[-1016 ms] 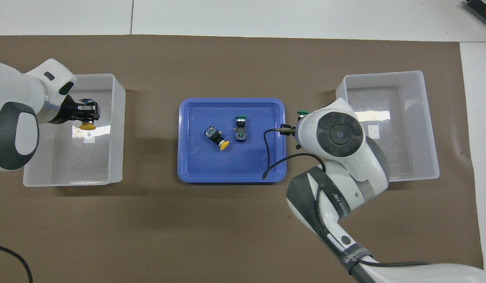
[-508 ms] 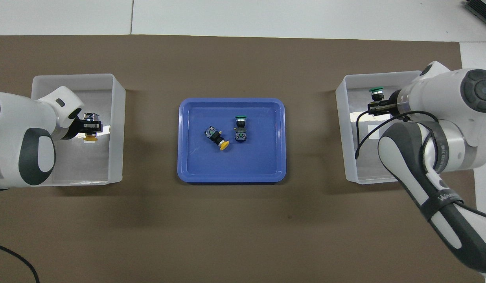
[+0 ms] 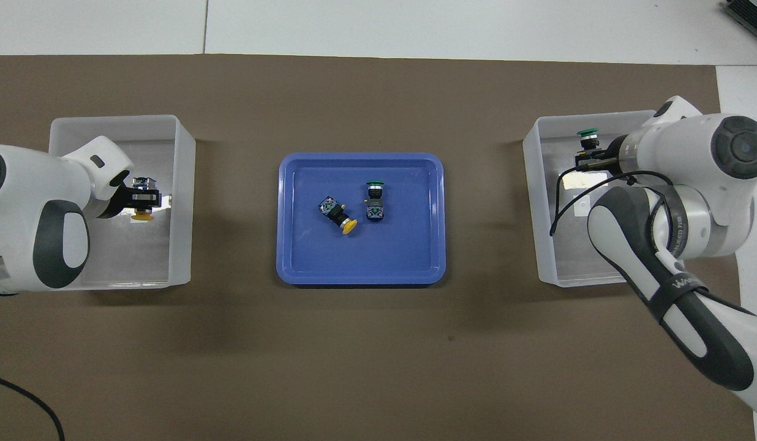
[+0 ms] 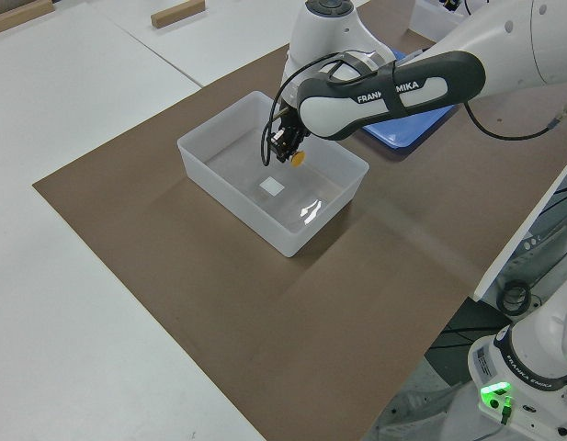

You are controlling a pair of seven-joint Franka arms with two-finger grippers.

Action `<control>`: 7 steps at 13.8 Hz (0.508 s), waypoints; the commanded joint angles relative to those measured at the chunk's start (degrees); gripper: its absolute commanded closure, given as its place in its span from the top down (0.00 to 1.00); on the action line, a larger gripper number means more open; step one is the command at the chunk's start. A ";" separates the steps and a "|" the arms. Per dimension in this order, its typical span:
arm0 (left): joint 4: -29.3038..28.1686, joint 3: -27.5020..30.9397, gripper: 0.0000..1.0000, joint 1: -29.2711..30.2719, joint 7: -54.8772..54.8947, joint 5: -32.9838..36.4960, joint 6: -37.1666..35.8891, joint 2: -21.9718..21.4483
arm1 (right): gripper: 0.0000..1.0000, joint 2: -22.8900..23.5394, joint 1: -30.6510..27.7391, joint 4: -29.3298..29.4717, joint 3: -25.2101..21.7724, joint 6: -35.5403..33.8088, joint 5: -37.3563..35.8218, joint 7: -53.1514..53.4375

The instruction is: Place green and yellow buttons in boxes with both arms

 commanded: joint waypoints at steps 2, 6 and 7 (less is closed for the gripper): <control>-0.51 -0.20 0.57 0.43 1.36 -0.81 0.68 -0.58 | 0.00 3.77 -1.90 -0.17 0.60 5.34 1.03 -1.21; 4.30 -0.20 0.62 -0.35 0.83 -0.81 -3.43 0.12 | 0.00 5.80 -3.05 0.09 0.60 7.45 1.03 -0.95; 7.55 -0.20 0.61 -0.54 0.57 -0.81 -7.20 0.99 | 0.01 6.15 -2.79 0.00 0.60 7.72 1.03 -0.94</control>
